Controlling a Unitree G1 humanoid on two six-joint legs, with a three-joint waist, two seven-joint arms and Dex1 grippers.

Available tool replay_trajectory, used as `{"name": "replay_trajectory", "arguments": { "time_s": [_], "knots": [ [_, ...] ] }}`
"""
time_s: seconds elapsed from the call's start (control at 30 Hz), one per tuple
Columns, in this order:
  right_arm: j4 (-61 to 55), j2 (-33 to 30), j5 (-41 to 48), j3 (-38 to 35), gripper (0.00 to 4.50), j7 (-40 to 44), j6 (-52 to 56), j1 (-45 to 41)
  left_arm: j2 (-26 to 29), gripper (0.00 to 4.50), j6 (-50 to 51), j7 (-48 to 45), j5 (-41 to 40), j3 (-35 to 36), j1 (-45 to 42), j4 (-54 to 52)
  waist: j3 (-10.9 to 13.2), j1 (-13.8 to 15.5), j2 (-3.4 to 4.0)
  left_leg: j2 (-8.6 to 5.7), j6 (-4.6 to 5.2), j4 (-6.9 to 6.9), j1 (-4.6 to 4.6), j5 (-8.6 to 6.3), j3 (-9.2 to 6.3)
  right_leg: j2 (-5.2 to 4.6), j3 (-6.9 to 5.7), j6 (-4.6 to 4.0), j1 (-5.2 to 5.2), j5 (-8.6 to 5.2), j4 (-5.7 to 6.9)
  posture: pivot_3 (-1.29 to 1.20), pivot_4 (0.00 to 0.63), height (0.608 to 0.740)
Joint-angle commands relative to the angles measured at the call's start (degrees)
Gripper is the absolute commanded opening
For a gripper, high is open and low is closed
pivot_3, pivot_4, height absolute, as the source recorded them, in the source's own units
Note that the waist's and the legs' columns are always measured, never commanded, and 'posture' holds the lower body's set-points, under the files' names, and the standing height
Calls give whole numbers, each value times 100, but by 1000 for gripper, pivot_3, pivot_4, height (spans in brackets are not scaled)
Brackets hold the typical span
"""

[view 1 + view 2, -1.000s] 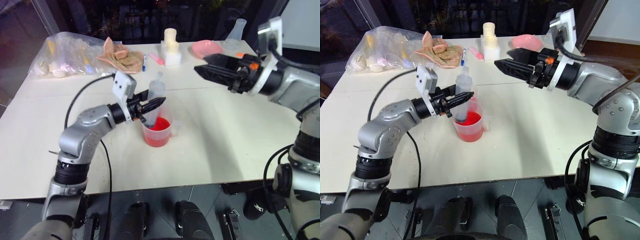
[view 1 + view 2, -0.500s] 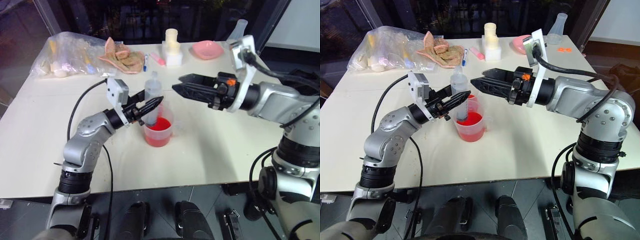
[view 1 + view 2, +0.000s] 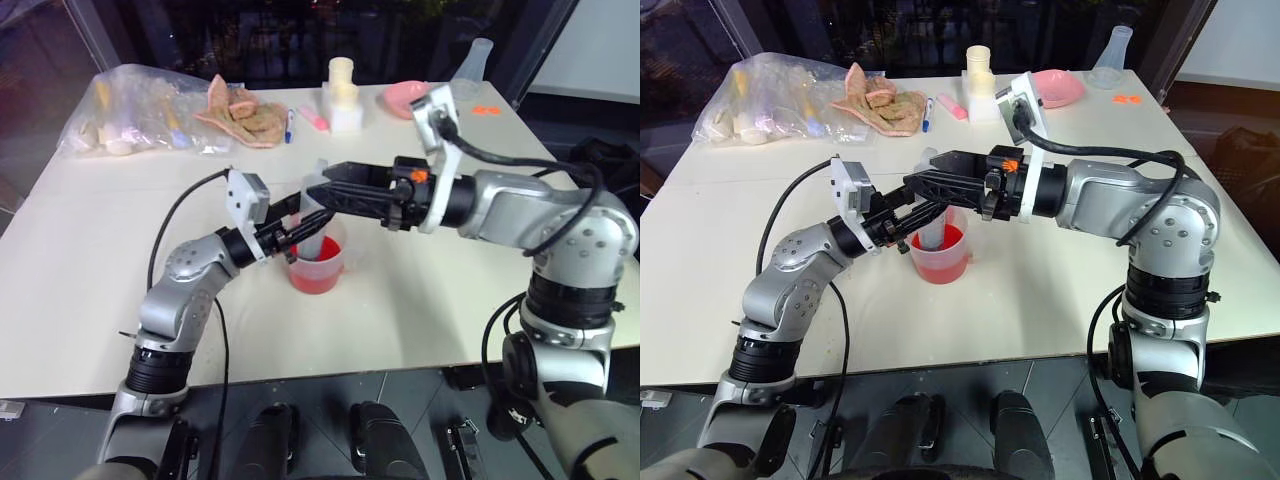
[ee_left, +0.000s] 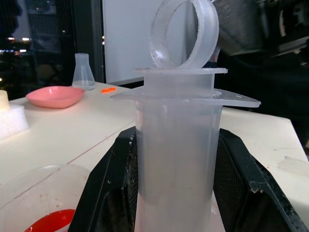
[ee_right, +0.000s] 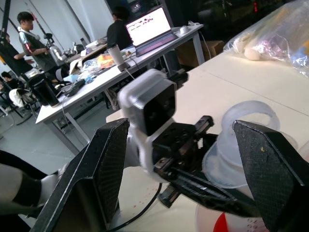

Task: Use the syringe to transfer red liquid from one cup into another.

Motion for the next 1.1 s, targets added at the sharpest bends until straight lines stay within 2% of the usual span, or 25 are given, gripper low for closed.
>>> {"name": "replay_trajectory", "arguments": {
  "time_s": [0.03, 0.4, 0.5, 0.63, 0.67, 0.7, 1.1],
  "knots": [
    [55, 23, -98, 12, 3529, 153, -212, -241, -23, 1546, -138, -27, 12, -21, -53, -140, 0, -1, 0, 0, 0, 0, 0, 0, 0, 0, 0, 0, 0, 0, 0, 0, 150, 740],
    [277, 420, -354, 270, 3529, 276, -355, -380, -67, 1546, -139, -97, 44, -70, -32, -155, 0, -9, 0, 1, 0, -1, 1, 0, -1, 1, 0, 0, -1, 0, 0, 0, 150, 740],
    [266, 524, -403, 307, 2746, 272, -364, -384, -74, 1546, -95, -125, -11, -59, -49, -165, 0, -7, 0, 1, 0, -1, 1, 0, -1, 1, -1, 0, -1, 0, 0, 0, 150, 740],
    [302, 619, -445, 281, 634, 257, -362, -398, -86, 1546, -67, -145, -28, -39, -76, -148, 0, -7, 0, 0, 0, -1, 1, 0, -1, 1, 0, 0, -1, 0, 0, 0, 150, 740],
    [289, 636, -454, 274, 211, 251, -354, -394, -88, 1546, -56, -153, -36, -36, -67, -161, 0, -7, 0, 0, 0, -1, 1, 0, -1, 1, 0, 0, -1, 0, 0, 0, 150, 740],
    [277, 651, -454, 263, 92, 250, -345, -392, -90, 1546, -52, -163, -38, -42, -55, -168, 0, -7, 0, 0, 0, -1, 1, 0, -1, 1, 0, 0, -1, 0, 0, 0, 150, 740],
    [356, 369, -403, -132, 92, 320, -346, -788, -14, 1546, -145, -319, 15, -136, 188, -5, 0, -8, 1, 1, 0, -1, 1, 0, -1, 1, 0, 0, -1, 0, 0, 0, 150, 740]
  ]
}}
